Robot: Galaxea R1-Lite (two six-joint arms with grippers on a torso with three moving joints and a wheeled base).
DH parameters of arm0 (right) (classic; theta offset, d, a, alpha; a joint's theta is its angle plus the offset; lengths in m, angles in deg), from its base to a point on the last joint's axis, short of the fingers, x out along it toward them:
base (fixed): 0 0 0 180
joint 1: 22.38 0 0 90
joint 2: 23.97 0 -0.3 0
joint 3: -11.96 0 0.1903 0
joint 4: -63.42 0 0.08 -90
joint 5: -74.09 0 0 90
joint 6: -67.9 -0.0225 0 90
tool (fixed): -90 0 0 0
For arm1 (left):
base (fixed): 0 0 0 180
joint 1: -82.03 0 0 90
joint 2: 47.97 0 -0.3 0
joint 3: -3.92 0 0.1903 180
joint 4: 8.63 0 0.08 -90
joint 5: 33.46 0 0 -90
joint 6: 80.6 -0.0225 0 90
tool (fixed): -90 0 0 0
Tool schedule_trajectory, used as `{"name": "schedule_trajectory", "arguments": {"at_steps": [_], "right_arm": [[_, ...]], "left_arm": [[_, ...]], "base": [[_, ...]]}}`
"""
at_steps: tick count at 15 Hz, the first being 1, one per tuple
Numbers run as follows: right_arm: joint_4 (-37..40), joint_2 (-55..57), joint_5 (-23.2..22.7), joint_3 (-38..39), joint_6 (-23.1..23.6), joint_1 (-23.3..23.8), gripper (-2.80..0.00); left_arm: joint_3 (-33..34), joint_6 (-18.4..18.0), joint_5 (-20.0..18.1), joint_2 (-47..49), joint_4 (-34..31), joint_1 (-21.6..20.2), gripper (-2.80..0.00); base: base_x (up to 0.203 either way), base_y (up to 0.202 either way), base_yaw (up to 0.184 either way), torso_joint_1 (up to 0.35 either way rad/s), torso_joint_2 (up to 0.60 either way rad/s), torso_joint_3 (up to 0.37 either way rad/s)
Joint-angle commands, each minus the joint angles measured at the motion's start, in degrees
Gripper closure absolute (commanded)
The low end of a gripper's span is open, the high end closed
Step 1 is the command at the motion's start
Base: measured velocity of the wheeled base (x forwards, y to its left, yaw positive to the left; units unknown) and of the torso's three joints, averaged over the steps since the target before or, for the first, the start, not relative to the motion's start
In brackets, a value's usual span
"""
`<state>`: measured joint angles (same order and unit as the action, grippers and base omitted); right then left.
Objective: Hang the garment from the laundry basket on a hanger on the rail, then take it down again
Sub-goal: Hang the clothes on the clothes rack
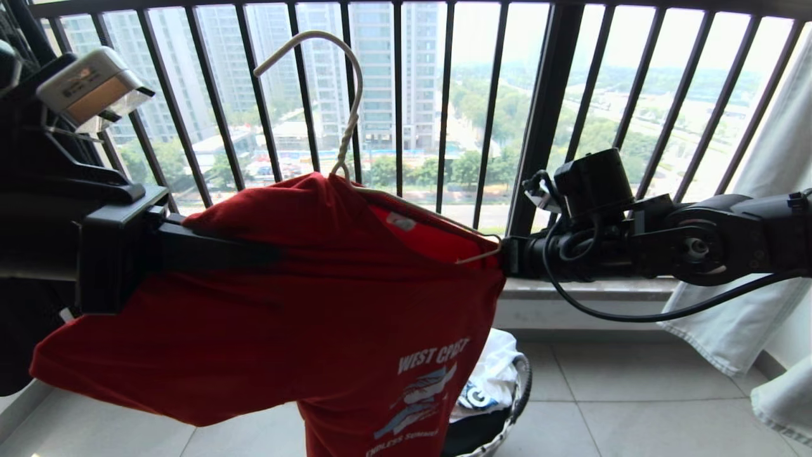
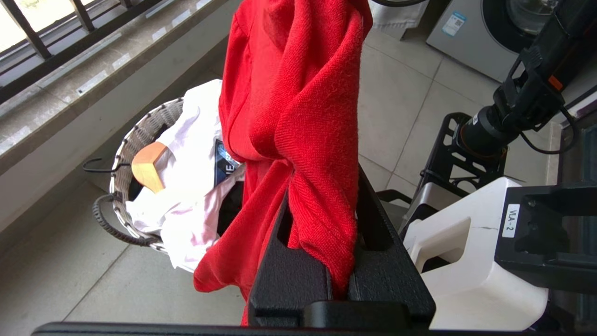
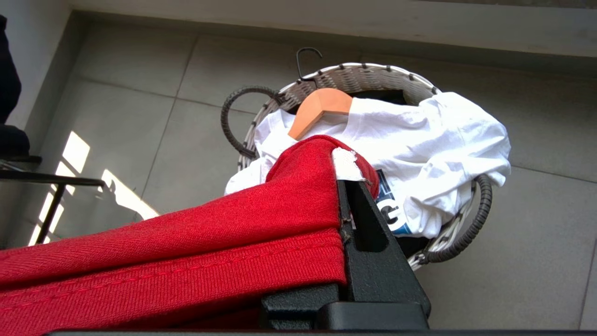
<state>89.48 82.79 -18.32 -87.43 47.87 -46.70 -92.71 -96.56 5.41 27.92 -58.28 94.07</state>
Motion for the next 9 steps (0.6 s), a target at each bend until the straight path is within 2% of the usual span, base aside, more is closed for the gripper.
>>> {"name": "schedule_trajectory", "arguments": {"at_steps": [1, 9], "right_arm": [[0.0, -0.1, 0.0, -0.4, -0.1, 0.4, 0.00], [0.0, -0.8, 0.4, -0.8, 1.8, 0.4, 0.00]], "left_arm": [[0.8, -0.2, -0.3, 0.3, -0.2, 0.0, 0.00], [1.0, -0.2, -0.2, 3.4, -0.1, 0.1, 0.00]], "base": [[0.000, 0.000, 0.000, 0.000, 0.00, 0.000], [0.000, 0.000, 0.000, 0.000, 0.00, 0.000]]}}
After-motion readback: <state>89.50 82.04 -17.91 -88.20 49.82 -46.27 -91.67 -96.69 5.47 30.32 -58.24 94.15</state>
